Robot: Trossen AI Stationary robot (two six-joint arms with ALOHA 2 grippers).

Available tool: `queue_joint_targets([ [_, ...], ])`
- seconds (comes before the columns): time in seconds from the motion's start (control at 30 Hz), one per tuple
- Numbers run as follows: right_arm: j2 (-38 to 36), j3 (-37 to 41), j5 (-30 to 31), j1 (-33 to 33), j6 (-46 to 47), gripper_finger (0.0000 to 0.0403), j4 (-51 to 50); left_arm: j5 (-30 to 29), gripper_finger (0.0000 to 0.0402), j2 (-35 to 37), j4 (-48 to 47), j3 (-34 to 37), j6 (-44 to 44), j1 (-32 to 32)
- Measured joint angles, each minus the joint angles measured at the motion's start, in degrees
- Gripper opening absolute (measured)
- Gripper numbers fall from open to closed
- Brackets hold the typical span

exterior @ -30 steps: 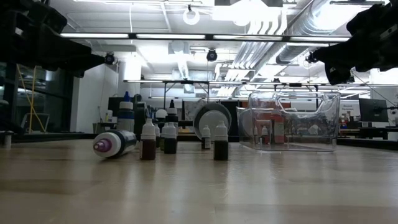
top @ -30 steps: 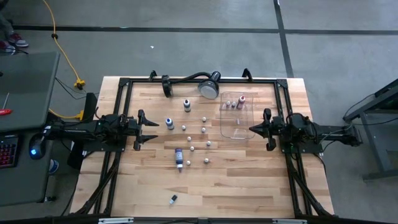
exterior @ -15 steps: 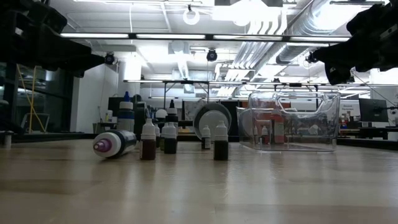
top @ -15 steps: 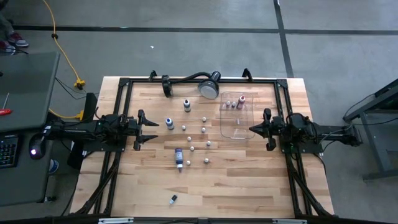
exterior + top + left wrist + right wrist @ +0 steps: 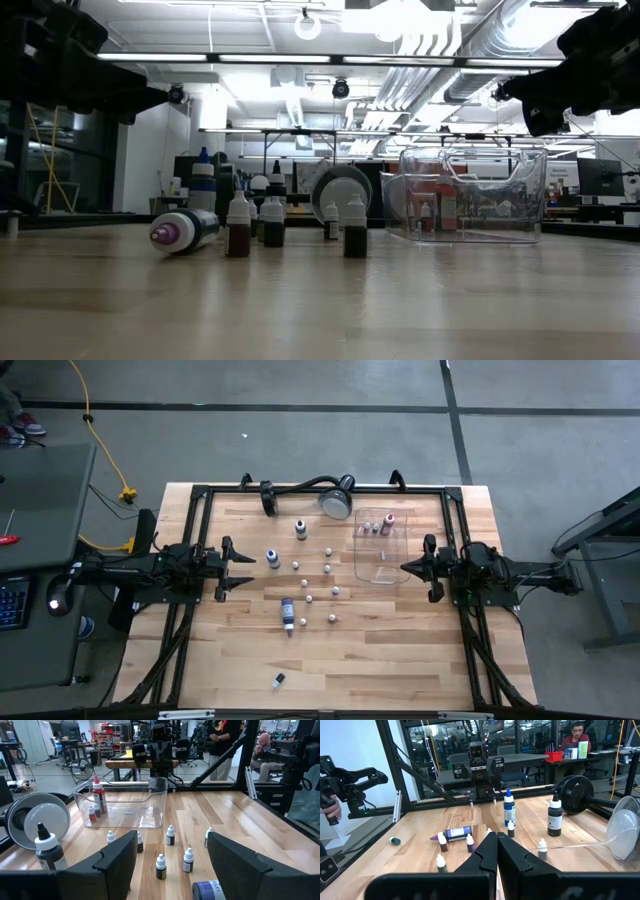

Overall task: Pick & Place food coloring
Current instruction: Put the small blue food coloring bottle into the transparent bin

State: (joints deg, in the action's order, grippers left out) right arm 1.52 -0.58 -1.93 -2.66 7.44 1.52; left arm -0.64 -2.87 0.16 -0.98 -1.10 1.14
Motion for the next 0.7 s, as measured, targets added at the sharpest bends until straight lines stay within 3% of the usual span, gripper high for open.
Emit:
queue_joint_targets([
  [0.43, 0.0, 0.0, 0.02, 0.0, 0.0, 0.0, 0.02, 0.04, 0.0239, -0.01, 0.02, -0.01, 13.12, 0.01],
  [0.7, 0.0, 0.0, 0.02, 0.0, 0.0, 0.0, 0.02, 0.0, 0.0239, 0.01, -0.39, -0.69, 12.78, -0.01],
])
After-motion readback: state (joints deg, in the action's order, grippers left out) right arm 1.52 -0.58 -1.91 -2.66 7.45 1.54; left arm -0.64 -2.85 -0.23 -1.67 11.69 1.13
